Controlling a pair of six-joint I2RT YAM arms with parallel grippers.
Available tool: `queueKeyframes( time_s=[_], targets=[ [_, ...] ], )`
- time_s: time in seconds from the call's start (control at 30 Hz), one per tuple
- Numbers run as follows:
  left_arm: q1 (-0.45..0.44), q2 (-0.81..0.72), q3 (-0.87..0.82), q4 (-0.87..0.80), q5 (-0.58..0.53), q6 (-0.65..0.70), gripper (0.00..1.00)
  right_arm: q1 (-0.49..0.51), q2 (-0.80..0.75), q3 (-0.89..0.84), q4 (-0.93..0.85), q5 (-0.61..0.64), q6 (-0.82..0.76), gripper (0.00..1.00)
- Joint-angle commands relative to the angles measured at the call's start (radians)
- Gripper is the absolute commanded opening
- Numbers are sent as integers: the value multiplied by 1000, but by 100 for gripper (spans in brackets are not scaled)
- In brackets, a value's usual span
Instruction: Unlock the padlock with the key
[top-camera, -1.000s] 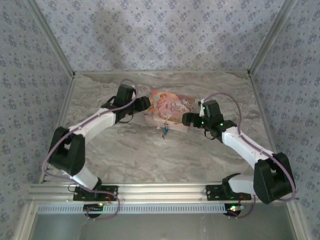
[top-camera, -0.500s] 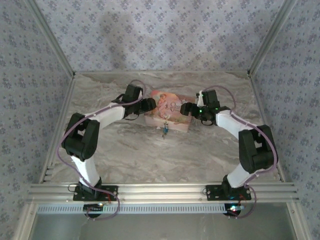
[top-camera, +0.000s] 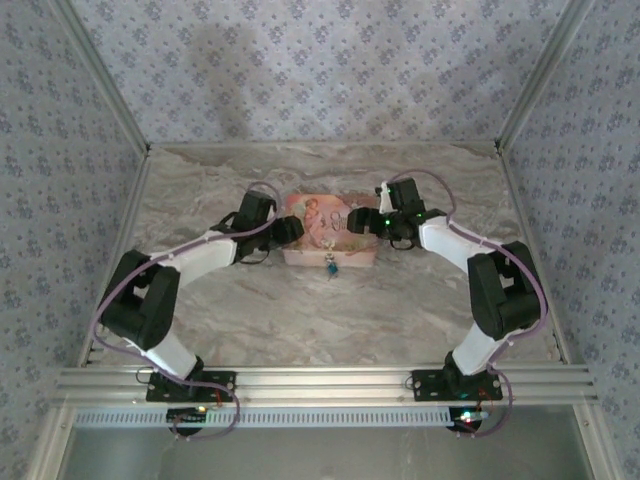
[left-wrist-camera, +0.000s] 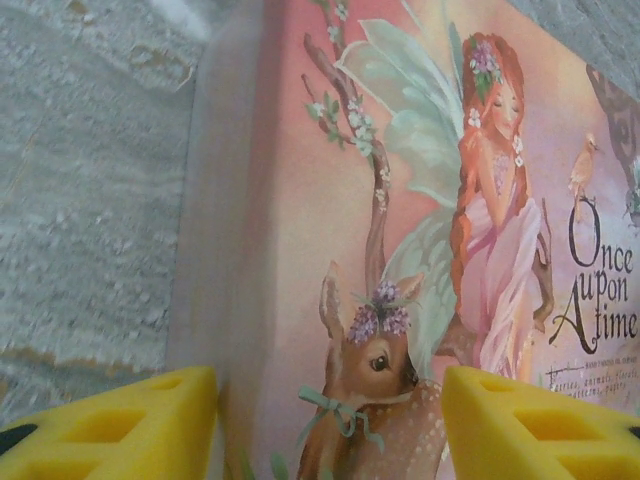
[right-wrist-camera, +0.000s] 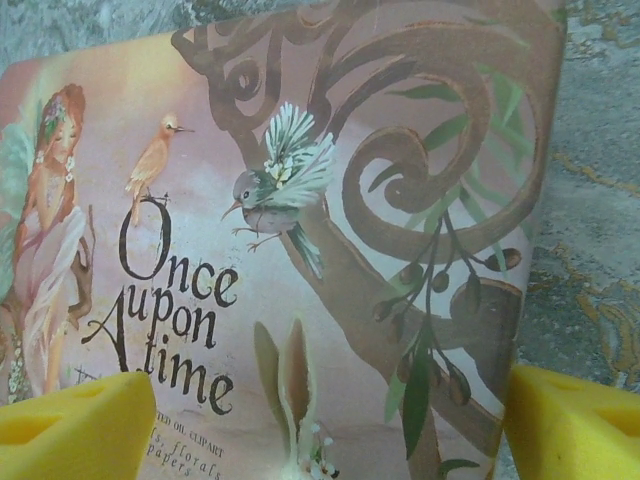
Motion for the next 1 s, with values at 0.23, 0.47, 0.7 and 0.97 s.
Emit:
queueKeyframes(
  time_s=[0.23, 0.47, 0.7, 0.97],
  targets=[
    [-8, -114, -41, -3, -69, 0, 62, 37, -123, 29, -204, 307, -130, 91],
    [-7, -152, -64, -8, -71, 0, 61, 146, -371, -113, -238, 449, -147, 82],
    [-6, -140, -62, -10, -68, 3, 61, 410, -468, -290, -116, 572, -77, 70],
    [-5, -127, -56, -12, -63, -10, 61, 536, -365, -358, 60, 648, -35, 69]
  ],
)
